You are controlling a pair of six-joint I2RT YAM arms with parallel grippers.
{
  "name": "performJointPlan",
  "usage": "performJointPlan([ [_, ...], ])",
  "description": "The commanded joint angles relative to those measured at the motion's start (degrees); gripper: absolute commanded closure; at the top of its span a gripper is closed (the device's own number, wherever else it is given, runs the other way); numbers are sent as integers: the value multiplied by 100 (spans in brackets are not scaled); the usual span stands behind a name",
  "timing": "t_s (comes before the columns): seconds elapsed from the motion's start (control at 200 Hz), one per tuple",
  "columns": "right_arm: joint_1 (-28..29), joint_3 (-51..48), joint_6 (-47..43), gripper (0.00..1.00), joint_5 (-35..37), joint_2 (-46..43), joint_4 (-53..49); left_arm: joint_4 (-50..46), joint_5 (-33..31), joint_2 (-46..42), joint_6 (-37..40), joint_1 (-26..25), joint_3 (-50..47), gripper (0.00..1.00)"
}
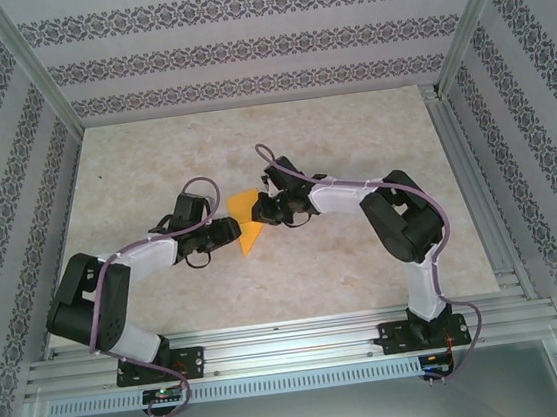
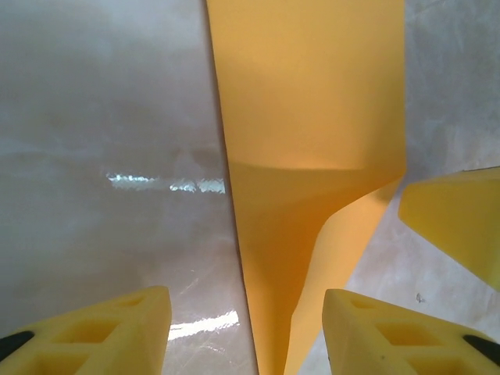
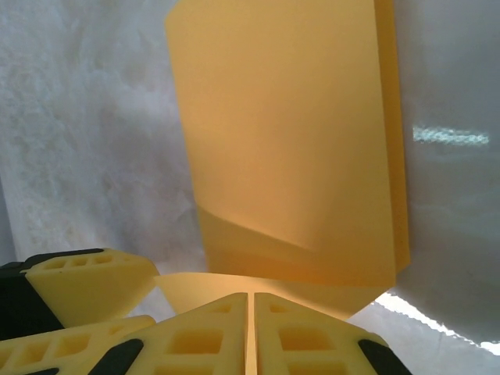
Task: Fold a paper plane with a square sheet of paper (pick it up from the middle)
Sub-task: Third fold the triangle at the center of the table.
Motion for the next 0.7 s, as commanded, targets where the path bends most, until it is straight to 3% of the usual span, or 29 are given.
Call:
performJointPlan([
  [0.0,18,252,-286,89,125,227,-360,388,456,147,-103,94,-3,49],
  [0.115,-23,350,-351,89,22,468,-506,150,281,125,-31,95,89,59],
  [0.26,-9,472,-497,89,287,545,-933,-170,76,270,44,92,237,59],
  [0.46,26,460,-683,90,444,507,-1256,235,458,678,-110,84,242,65],
  [0.694,65,227,-957,91,732,150,-1622,322,637,424,-382,-106,192,68],
])
